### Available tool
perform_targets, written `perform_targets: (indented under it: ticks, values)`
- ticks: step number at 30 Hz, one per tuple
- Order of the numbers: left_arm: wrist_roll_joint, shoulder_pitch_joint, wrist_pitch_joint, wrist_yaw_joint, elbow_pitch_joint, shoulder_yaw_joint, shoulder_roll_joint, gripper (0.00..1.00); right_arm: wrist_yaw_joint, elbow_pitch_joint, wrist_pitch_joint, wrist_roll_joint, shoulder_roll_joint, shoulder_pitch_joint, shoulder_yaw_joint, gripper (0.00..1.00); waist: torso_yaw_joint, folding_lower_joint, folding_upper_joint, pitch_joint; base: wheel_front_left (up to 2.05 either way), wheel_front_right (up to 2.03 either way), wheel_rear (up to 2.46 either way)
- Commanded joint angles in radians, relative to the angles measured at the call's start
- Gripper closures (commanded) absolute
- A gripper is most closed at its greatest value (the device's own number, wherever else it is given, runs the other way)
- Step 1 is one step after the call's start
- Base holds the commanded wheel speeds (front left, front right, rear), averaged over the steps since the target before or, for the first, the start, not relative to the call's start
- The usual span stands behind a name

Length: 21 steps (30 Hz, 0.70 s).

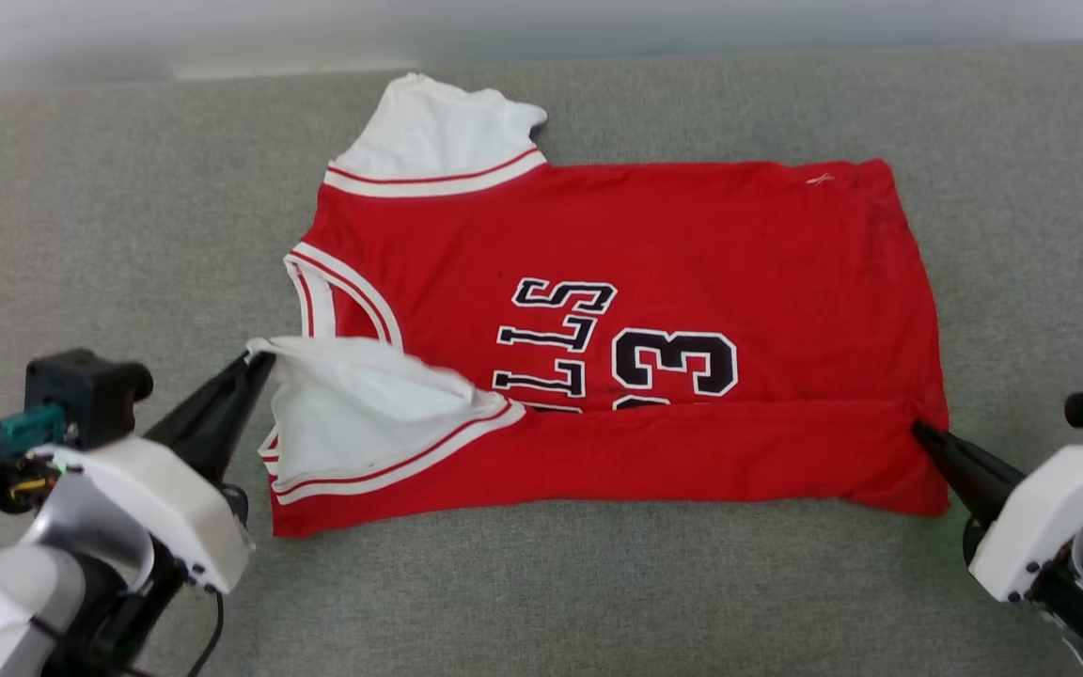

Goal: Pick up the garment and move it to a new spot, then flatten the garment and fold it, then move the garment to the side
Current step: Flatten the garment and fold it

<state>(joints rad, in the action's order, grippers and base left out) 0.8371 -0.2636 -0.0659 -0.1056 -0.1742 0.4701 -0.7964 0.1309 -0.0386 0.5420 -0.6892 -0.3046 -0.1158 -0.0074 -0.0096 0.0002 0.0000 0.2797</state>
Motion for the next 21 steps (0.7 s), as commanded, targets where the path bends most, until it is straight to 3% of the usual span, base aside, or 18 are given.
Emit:
perform_targets:
  ticks: [1,6,11,12,14,15,16,17,21]
  values:
    - [-0.007,-0.015,-0.006,0.004,0.01,0.001,0.005,1.0,0.0,0.006,0.006,0.011,0.008,-0.018,0.001,1.0,-0.002,-0.0002,0.0,0.023,0.0,0.0,0.0]
    - [-0.04,-0.106,-0.047,0.023,0.111,0.042,0.035,1.0,0.0,0.063,0.049,0.061,0.01,-0.09,0.015,1.0,0.002,-0.0002,0.0,0.057,0.0,0.0,0.0]
    - [-0.058,-0.163,-0.056,0.011,0.227,0.067,0.091,1.0,0.0,0.115,0.063,0.098,0.011,-0.132,0.025,1.0,0.008,-0.0002,0.0,0.067,0.0,0.0,0.0]
    - [-0.061,-0.172,-0.055,0.009,0.248,0.072,0.104,0.92,0.0,0.121,0.063,0.105,0.008,-0.137,0.03,1.0,0.009,-0.0002,0.0,0.068,0.0,0.0,0.0]
    - [-0.072,-0.187,-0.038,0.011,0.283,0.085,0.127,0.22,0.0,0.134,0.065,0.119,0.008,-0.14,0.033,1.0,0.012,-0.0002,0.0,0.065,0.0,0.0,0.0]
    - [-0.075,-0.193,-0.028,0.009,0.303,0.088,0.143,0.0,0.0,0.143,0.065,0.131,0.009,-0.142,0.028,1.0,0.014,-0.0002,0.0,0.061,0.0,0.0,0.0]
    - [-0.077,-0.195,-0.017,0.007,0.322,0.09,0.156,0.0,0.0,0.143,0.057,0.15,0.005,-0.145,0.034,0.3,0.016,-0.0002,0.0,0.055,0.0,0.0,0.0]
    - [-0.082,-0.196,-0.006,0.004,0.338,0.093,0.168,0.0,0.0,0.146,0.055,0.162,0.003,-0.144,0.035,0.0,0.018,-0.0002,0.0,0.048,0.0,0.0,0.0]
    - [-0.088,-0.179,0.046,-0.018,0.388,0.089,0.204,0.0,0.0,0.133,0.042,0.218,-0.003,-0.129,0.053,0.0,0.02,-0.0002,0.0,0.006,0.0,0.0,0.0]
